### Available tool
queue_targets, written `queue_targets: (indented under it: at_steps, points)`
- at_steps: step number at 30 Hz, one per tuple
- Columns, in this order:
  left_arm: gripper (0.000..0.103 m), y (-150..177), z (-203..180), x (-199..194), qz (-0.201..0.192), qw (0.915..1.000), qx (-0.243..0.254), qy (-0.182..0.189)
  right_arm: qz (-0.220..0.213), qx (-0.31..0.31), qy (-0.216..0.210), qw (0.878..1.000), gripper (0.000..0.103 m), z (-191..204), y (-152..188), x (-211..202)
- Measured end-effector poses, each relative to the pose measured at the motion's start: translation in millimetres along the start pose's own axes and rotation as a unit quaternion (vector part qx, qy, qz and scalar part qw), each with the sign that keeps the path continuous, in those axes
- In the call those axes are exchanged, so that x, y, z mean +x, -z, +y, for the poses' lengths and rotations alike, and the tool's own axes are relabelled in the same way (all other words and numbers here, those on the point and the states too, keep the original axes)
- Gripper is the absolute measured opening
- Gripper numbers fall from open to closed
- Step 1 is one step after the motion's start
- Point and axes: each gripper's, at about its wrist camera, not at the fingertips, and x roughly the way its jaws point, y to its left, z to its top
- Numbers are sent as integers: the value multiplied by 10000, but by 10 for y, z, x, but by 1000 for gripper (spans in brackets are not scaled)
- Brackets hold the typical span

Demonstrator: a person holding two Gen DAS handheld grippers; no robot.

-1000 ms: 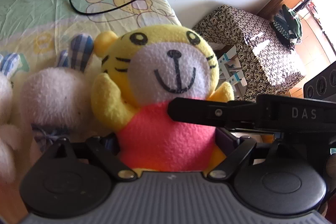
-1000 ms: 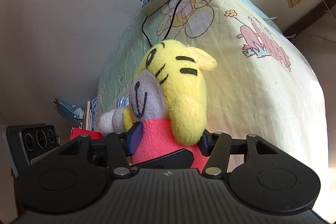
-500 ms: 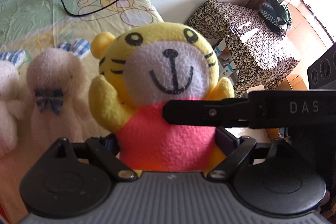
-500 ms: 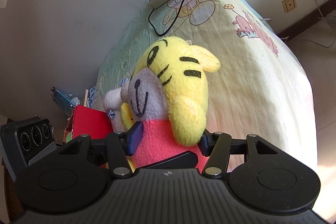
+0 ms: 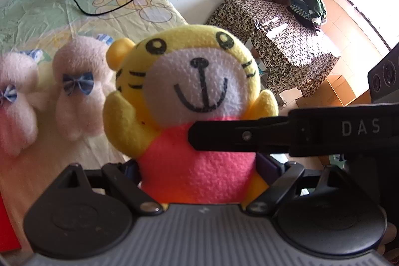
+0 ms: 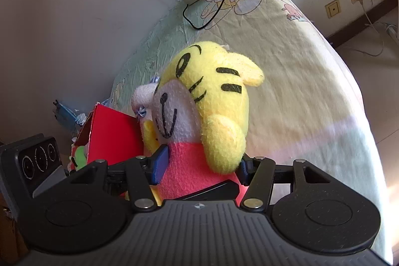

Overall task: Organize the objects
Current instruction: 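Carry the yellow tiger plush with both grippers over the red box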

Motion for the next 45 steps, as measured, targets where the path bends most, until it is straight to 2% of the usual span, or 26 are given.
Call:
queue_targets:
  at_steps: [10, 20, 27, 31, 34, 39, 45]
  points:
    - [89, 388, 267, -431, -39, 9997, 206, 105, -319, -33, 235, 9992, 59, 480, 549, 96]
    - [89, 751, 440, -775, -100, 9995, 292, 83, -203, -322, 285, 9989, 59, 790, 846, 187]
    - [89, 903, 412, -935, -208, 9993, 184, -268, 134, -699, 9, 9975, 59, 904, 893, 217]
    - [89, 943, 365, -1016, -298, 9980, -62, -551, 340, -999, -192, 9942, 58, 985, 860, 196]
    - [89, 971, 290, -1116, -500, 9958, -149, -755, 380, -1298, -378, 9901, 58, 1047, 840, 139]
    - [90, 992, 196, -1312, -901, 9896, -333, -1073, 374, -1634, -706, 9833, 57, 1203, 788, 51]
    - [91, 936, 237, -1652, -1370, 9816, -402, -1267, 47, -2111, -969, 9726, 56, 1545, 739, -23]
